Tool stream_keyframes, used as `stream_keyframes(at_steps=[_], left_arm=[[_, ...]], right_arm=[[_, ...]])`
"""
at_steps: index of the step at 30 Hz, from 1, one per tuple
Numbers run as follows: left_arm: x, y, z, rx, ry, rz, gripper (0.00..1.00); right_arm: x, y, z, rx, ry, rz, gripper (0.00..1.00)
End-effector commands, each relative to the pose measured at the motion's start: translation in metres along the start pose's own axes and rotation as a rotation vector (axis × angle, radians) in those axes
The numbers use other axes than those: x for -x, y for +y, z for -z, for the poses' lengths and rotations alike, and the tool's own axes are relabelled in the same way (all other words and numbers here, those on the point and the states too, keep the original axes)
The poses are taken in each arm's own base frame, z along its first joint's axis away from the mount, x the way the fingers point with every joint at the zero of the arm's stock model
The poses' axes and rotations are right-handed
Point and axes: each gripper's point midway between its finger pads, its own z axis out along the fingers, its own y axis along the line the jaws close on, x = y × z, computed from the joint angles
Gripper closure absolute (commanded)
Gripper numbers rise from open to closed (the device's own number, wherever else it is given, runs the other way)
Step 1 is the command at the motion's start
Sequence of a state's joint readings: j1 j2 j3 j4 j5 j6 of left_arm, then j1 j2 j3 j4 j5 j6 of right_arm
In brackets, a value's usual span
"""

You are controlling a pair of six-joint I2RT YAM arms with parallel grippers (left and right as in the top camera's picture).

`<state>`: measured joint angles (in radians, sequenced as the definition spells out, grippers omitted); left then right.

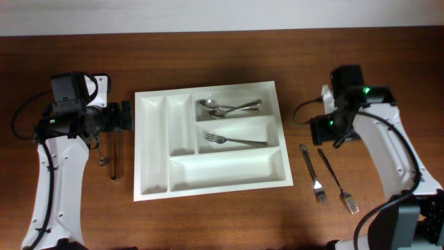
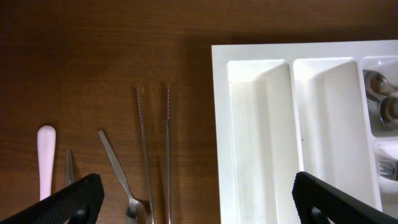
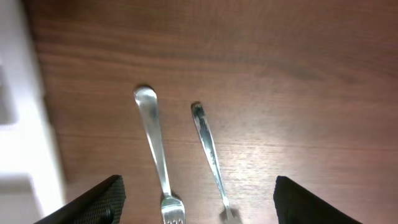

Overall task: Pack container
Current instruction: 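Lower the right gripper onto the second silver fork and grasp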

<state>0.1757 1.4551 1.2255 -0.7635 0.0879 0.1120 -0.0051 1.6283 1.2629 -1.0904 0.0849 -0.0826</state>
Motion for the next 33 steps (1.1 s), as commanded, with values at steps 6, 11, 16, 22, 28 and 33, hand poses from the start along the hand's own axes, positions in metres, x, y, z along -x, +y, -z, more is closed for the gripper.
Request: stream_keyframes(at_steps=[6, 11, 16, 22, 28, 33], left_arm=[[0.007, 0.003, 0.003, 0.010, -0.014, -0.015, 0.01], [0.007, 0.003, 0.003, 0.010, -0.015, -0.015, 0.01], [0.007, 0.003, 0.003, 0.010, -0.015, -0.015, 0.01], [0.007, 0.003, 0.003, 0.010, -0.015, -0.015, 0.01], [0.007, 0.003, 0.003, 0.010, -0.014, -0.015, 0.01], [0.007, 0.003, 0.003, 0.010, -0.015, -0.015, 0.01]], right_arm=[[-0.042, -0.006, -0.059, -0.003, 0.066, -0.021, 0.24], [-0.048, -0.005, -0.072, -0.002, 0.061, 0.061, 0.33], [-0.044, -0.011, -0.075, -0.023, 0.045, 0.048, 0.39], [-0.049, -0.016, -0.085, -0.023, 0.082, 0.031, 0.43], [-0.056, -0.014, -0.099, -0.013, 0.139, 0.037, 0.50], [-0.063, -0.011, -0.110, -0.004, 0.187, 0.040, 0.63]])
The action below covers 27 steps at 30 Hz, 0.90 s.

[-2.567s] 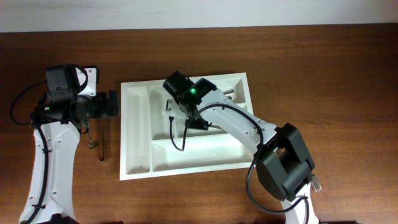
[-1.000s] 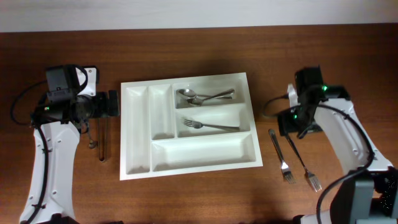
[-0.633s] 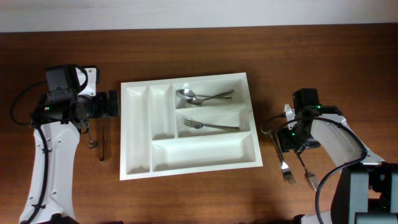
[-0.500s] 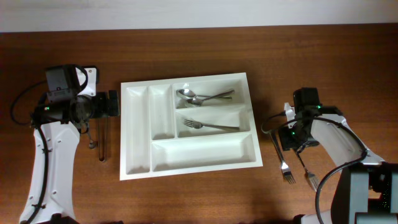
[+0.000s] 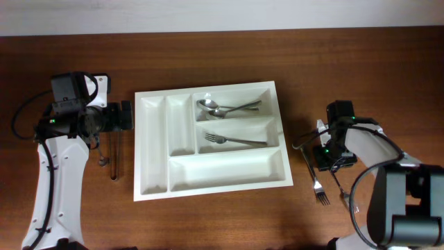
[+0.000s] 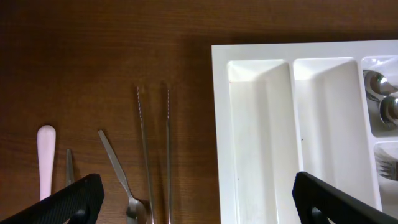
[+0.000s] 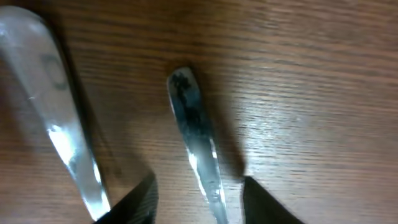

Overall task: Pack container
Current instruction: 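Lower the right gripper onto the second silver fork and grasp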

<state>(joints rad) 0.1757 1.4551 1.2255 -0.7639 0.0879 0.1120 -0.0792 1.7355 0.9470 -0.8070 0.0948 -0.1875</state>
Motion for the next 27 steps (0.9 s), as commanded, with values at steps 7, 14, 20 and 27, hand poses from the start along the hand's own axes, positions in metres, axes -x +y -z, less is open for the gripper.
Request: stream_keyframes(at_steps=[7, 14, 20, 27], left_arm=[[0.007, 0.003, 0.003, 0.010, -0.015, -0.015, 0.01], [0.007, 0.003, 0.003, 0.010, -0.015, -0.015, 0.01], [0.007, 0.003, 0.003, 0.010, -0.015, -0.015, 0.01], [0.007, 0.003, 0.003, 0.010, -0.015, -0.015, 0.01]], right_arm=[[-0.005, -0.003, -0.013, -0.011, 0.040, -0.007, 0.92], [0.005, -0.005, -0.010, -0.018, 0.006, -0.011, 0.96], [0.030, -0.012, 0.011, -0.032, -0.051, -0.016, 0.96], [0.054, -0.020, 0.041, -0.040, -0.101, -0.022, 0.96]])
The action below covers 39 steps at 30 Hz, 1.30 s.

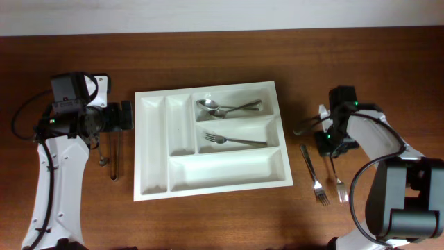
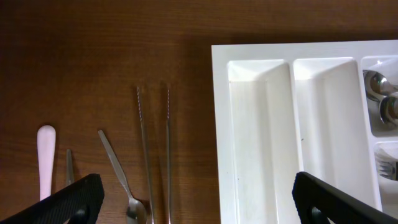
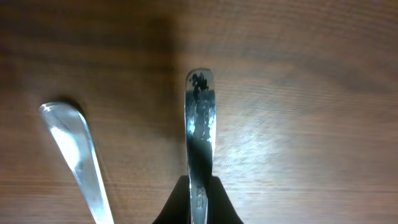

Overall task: Pack container
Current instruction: 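Lower the right gripper onto the second silver fork and grasp, then carry the fork into the middle-right compartment and release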

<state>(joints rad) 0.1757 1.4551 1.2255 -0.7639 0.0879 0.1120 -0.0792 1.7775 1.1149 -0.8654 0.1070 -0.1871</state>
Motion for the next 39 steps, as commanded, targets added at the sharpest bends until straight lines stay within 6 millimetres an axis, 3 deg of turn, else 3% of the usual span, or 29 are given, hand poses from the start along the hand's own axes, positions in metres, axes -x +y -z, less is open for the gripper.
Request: stream_keyframes(at_steps=[1, 6, 11, 14, 18, 20, 25, 29, 33, 39], left_arm=[[0.007, 0.003, 0.003, 0.010, -0.015, -0.015, 0.01], [0.007, 0.003, 0.003, 0.010, -0.015, -0.015, 0.01], [0.007, 0.003, 0.003, 0.010, -0.015, -0.015, 0.01], [0.007, 0.003, 0.003, 0.010, -0.015, -0.015, 0.01], [0.007, 0.003, 0.003, 0.010, -0.015, -0.015, 0.01], [0.007, 0.003, 0.003, 0.010, -0.015, -0.015, 0.01], [0.007, 0.003, 0.003, 0.010, -0.015, -0.015, 0.01], [0.007, 0.003, 0.003, 0.010, -0.015, -0.015, 0.01], [0.007, 0.003, 0.003, 0.010, -0.015, -0.015, 0.01], [0.007, 0.003, 0.003, 0.010, -0.015, -0.015, 0.01]], right_arm=[[0.017, -0.009, 0.016, -0.017, -0.041, -0.015, 0.96], [0.032, -0.012, 0.042, -0.021, -0.065, -0.010, 0.96], [0.055, 0.005, 0.091, -0.023, -0.114, 0.055, 0.96], [0.079, 0.034, 0.131, -0.025, -0.204, 0.144, 0.96], [0.096, 0.082, 0.157, -0.025, -0.296, 0.348, 0.96], [0.097, 0.108, 0.161, -0.017, -0.321, 0.475, 0.96], [0.086, 0.184, 0.163, 0.027, -0.365, 0.977, 0.96], [0.077, 0.228, 0.156, 0.077, -0.393, 1.290, 0.96], [0.076, 0.258, 0.142, 0.129, -0.413, 1.427, 0.96], [0.089, 0.287, 0.108, 0.147, -0.418, 1.472, 0.96]])
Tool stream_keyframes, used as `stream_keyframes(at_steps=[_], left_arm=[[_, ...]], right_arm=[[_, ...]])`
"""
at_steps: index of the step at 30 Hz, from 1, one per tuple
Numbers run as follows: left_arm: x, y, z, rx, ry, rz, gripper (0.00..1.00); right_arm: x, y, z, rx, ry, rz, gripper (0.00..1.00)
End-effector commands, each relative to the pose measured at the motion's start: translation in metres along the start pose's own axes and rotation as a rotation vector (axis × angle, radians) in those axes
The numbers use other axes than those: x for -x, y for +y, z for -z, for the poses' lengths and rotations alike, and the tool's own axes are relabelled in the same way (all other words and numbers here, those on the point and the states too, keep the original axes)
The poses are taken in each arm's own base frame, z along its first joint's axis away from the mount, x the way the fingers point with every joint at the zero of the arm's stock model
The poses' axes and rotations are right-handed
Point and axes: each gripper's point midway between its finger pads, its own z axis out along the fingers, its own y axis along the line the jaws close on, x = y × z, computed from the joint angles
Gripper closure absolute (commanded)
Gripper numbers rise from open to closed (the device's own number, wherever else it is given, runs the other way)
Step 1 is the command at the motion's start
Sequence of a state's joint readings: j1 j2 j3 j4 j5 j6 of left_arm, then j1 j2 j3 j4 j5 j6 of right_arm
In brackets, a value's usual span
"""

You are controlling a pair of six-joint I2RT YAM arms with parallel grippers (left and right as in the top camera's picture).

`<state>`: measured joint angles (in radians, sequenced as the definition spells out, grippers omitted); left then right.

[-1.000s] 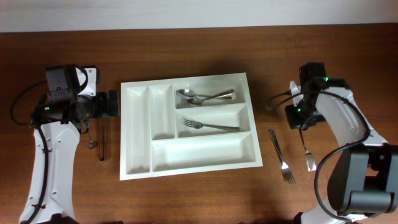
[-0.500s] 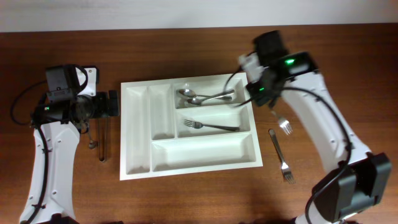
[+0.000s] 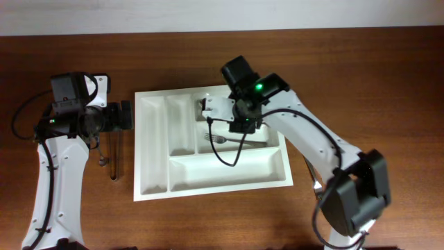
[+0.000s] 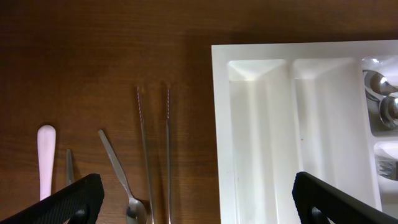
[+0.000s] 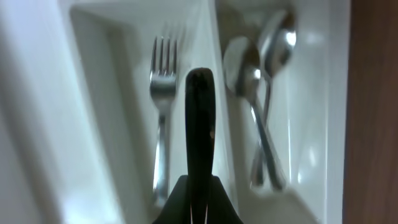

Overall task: Pack container
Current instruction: 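Carry the fork into the middle-right compartment and release, then withdraw the right gripper to the remaining fork on the table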

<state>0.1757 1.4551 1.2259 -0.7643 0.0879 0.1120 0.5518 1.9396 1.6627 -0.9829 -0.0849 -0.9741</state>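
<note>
The white cutlery tray (image 3: 139, 149) lies mid-table. One fork (image 3: 236, 141) rests in its middle right compartment, and two spoons (image 5: 261, 81) in the compartment behind it. My right gripper (image 3: 243, 123) hangs over these compartments, shut on a fork whose dark handle (image 5: 199, 112) sticks out ahead of the fingers, beside the tray's fork (image 5: 161, 112). My left gripper (image 4: 199, 208) is open above the tray's left edge, nothing between its fingers (image 4: 68, 199).
Left of the tray on the wood lie two thin metal sticks (image 4: 152, 155), a small spoon (image 4: 121, 174), a pink-white handle (image 4: 45, 158) and a thin metal handle (image 4: 69, 168). The right arm spans the tray's right side.
My right gripper, shut on a fork at the table right of the tray, is now over the tray's fork compartment with the fork still held. The left arm has not moved.
My right gripper was open above two forks lying right of the tray. Then it was low with its open fingers around the right fork's handle, then shut on that handle. Now it holds the fork over the tray. The left gripper stayed open throughout.
</note>
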Motion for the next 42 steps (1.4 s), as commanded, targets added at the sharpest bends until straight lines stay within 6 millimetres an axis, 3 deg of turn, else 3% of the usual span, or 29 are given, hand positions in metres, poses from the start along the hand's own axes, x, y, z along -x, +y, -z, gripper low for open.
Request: stream_keyframes(at_steps=[1, 7, 8, 9, 10, 13, 16, 19, 25, 35, 42], left_arm=[[0.007, 0.003, 0.003, 0.010, -0.015, -0.015, 0.01], [0.007, 0.003, 0.003, 0.010, -0.015, -0.015, 0.01], [0.007, 0.003, 0.003, 0.010, -0.015, -0.015, 0.01], [0.007, 0.003, 0.003, 0.010, -0.015, -0.015, 0.01], [0.007, 0.003, 0.003, 0.010, -0.015, -0.015, 0.01], [0.007, 0.003, 0.003, 0.010, -0.015, -0.015, 0.01], [0.007, 0.003, 0.003, 0.010, -0.015, -0.015, 0.01], [0.007, 0.003, 0.003, 0.010, -0.015, -0.015, 0.01], [0.007, 0.003, 0.003, 0.010, -0.015, -0.015, 0.01], [0.007, 0.003, 0.003, 0.010, -0.015, -0.015, 0.01], [0.007, 0.003, 0.003, 0.010, -0.015, -0.015, 0.01]], right_arm=[[0.014, 0.006, -0.025, 0.043, -0.029, 0.068, 0.96], [0.014, 0.010, -0.044, 0.070, -0.016, 0.070, 0.96], [0.015, 0.010, -0.045, 0.070, -0.016, 0.060, 0.90], [0.015, 0.010, -0.044, 0.068, -0.015, 0.040, 0.72], [0.016, 0.009, -0.042, 0.057, -0.011, 0.011, 0.62], [0.014, -0.003, -0.031, -0.003, 0.015, -0.081, 0.53], [0.014, -0.022, -0.010, -0.098, 0.031, -0.175, 0.44], [0.016, -0.040, 0.019, -0.185, 0.032, -0.262, 0.41], [0.038, -0.066, 0.077, -0.285, -0.080, -0.444, 0.25], [0.056, -0.093, 0.146, -0.393, -0.210, -0.519, 0.25], [0.031, -0.111, 0.197, -0.502, -0.250, -0.573, 0.25]])
